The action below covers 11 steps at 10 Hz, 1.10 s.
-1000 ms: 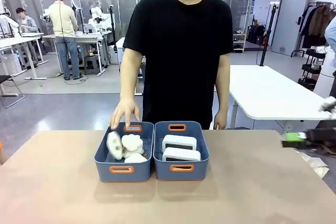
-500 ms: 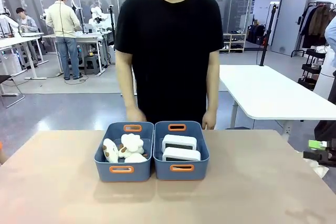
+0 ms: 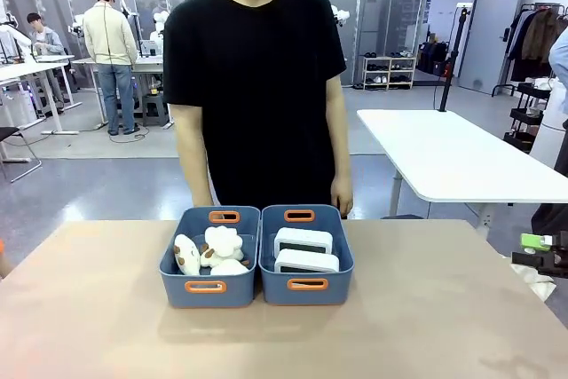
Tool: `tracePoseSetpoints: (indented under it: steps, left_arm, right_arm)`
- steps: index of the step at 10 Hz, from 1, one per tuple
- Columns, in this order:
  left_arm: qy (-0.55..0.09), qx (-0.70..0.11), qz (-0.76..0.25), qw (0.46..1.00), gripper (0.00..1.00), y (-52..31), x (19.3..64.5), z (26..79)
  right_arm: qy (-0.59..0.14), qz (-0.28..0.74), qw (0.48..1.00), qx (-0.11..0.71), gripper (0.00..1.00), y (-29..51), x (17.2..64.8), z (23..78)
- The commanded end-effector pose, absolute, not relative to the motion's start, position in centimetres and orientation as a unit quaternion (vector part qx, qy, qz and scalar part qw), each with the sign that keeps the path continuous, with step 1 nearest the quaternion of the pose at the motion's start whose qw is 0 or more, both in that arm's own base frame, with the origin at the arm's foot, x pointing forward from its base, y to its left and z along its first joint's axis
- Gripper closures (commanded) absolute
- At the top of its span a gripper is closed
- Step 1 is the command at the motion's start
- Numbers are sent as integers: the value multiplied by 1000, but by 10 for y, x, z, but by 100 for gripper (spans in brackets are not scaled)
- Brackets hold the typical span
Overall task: Sort the digital clocks into the basket.
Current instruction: Pick up the Digital clock from the table and place it into the empty Plastic storage basket.
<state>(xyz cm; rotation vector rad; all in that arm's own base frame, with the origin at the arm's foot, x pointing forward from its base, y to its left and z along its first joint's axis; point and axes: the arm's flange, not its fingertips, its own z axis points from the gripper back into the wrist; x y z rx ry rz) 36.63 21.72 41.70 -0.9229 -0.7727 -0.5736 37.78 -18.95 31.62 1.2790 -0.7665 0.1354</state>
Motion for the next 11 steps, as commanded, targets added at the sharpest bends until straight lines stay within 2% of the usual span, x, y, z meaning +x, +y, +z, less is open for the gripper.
tracePoseSetpoints:
  steps: [1,11]
  left_arm:
    - [-360,-428,-266,786,0,216,365,420]
    - [-360,-428,-266,786,0,216,365,420]
  right_arm:
    - [-343,69,736,580,0,-188,376,319]
    - [-343,69,736,580,0,-188,376,319]
